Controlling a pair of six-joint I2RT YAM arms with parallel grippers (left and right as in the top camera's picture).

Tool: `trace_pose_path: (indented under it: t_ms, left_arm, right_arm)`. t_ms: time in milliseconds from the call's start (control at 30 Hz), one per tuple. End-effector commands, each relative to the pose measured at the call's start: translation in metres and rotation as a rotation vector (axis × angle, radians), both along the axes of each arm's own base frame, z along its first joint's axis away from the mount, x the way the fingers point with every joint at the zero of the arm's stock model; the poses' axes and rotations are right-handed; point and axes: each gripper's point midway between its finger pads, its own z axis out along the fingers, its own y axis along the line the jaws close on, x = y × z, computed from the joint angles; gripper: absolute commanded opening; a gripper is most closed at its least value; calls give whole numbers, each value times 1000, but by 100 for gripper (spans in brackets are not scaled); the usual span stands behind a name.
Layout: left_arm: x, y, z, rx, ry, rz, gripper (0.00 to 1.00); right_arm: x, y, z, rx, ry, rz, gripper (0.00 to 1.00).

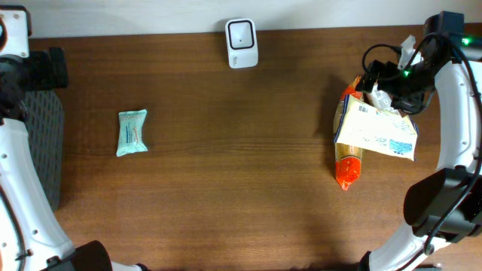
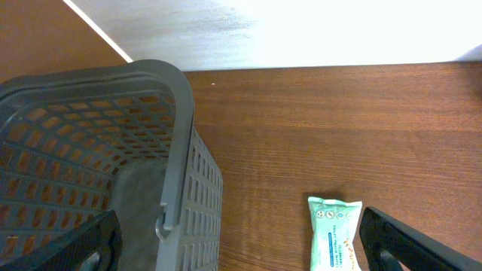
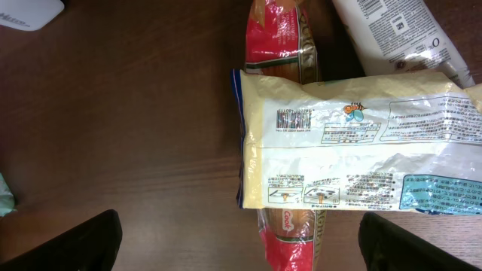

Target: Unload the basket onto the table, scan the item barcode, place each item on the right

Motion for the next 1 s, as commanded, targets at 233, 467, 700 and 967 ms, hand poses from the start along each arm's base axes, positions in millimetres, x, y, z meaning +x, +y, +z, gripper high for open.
trace_pose_path:
  t_ms: [233, 467, 700, 967]
  left_arm:
    - [12, -60, -1, -217, -45, -280, 99]
    - [52, -77, -176, -223, 393, 34, 77]
    - [52, -57, -292, -198, 646, 170, 63]
    - [36, -56, -360, -215, 798, 251, 49]
  right_arm:
    - [-2, -1, 1, -10, 5, -8, 99]
    - [-2, -1, 1, -10, 4, -8, 99]
    - [-2, -1, 1, -10, 5, -8, 99]
    - [-2, -1, 1, -10, 5, -8, 99]
